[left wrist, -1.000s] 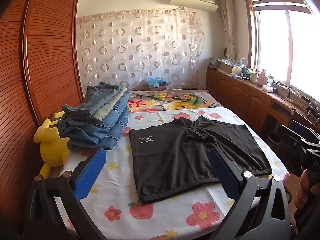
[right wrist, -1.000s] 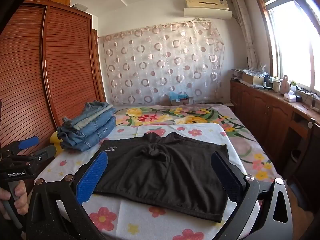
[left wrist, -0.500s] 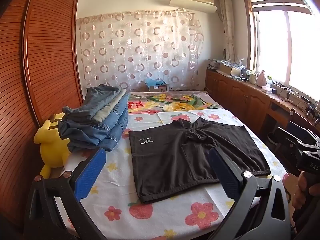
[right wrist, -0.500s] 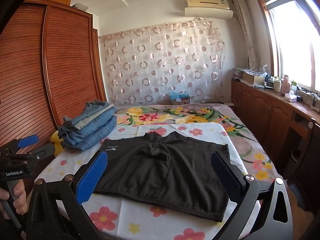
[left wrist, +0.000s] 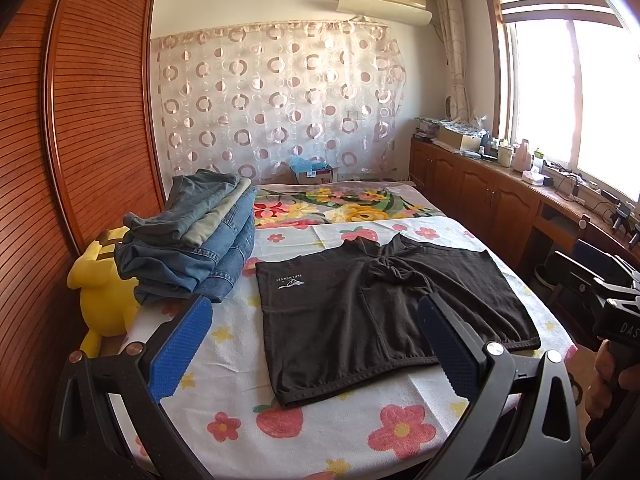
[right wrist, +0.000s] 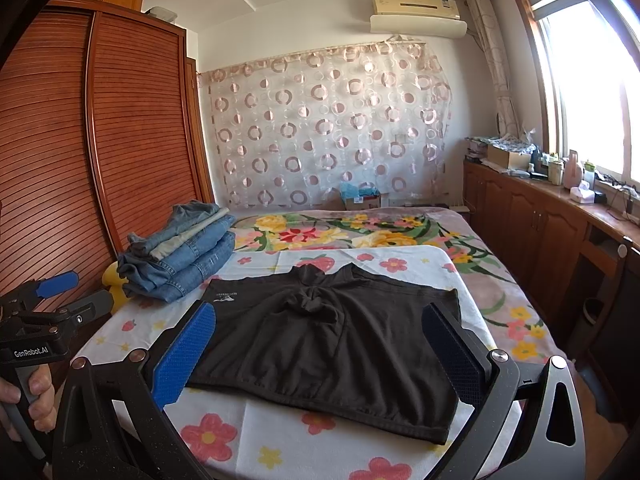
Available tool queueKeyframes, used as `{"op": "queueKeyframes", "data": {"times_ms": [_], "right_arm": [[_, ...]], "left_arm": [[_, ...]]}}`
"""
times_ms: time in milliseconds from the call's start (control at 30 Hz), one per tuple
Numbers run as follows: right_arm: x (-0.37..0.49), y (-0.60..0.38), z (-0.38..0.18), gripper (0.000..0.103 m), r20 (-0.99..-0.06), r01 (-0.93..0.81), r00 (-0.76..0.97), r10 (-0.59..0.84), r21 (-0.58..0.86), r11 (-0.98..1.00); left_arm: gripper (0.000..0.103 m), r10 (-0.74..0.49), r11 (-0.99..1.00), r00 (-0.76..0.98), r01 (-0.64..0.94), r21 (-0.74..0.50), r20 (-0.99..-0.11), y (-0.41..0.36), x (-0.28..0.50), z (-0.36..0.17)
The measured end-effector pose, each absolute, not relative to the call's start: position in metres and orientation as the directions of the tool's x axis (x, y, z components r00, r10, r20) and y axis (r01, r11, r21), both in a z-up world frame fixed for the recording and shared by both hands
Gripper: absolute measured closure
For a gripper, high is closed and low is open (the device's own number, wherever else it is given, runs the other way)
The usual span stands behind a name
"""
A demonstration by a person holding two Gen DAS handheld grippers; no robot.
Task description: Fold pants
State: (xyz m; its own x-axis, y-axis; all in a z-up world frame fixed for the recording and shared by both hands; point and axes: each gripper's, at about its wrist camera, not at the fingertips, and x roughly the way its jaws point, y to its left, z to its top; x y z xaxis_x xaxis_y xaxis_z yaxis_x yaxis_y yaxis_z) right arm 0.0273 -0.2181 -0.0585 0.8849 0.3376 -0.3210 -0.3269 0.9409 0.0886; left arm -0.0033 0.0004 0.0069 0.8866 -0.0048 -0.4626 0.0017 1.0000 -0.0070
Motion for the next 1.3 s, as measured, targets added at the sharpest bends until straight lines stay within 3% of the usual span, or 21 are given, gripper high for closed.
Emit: {"op": "queueKeyframes", "data": {"times_ms": [1300], "right_arm": [[0.0218, -0.2136, -0.0566, 0.000, -0.314, -0.334, 0.884, 0.346, 0.092, 0.938]], "left_arm": [[0.000, -0.003, 1.000, 0.888, 0.003, -0.001, -0.459, 0.0006, -0.0064, 0.0125]]}}
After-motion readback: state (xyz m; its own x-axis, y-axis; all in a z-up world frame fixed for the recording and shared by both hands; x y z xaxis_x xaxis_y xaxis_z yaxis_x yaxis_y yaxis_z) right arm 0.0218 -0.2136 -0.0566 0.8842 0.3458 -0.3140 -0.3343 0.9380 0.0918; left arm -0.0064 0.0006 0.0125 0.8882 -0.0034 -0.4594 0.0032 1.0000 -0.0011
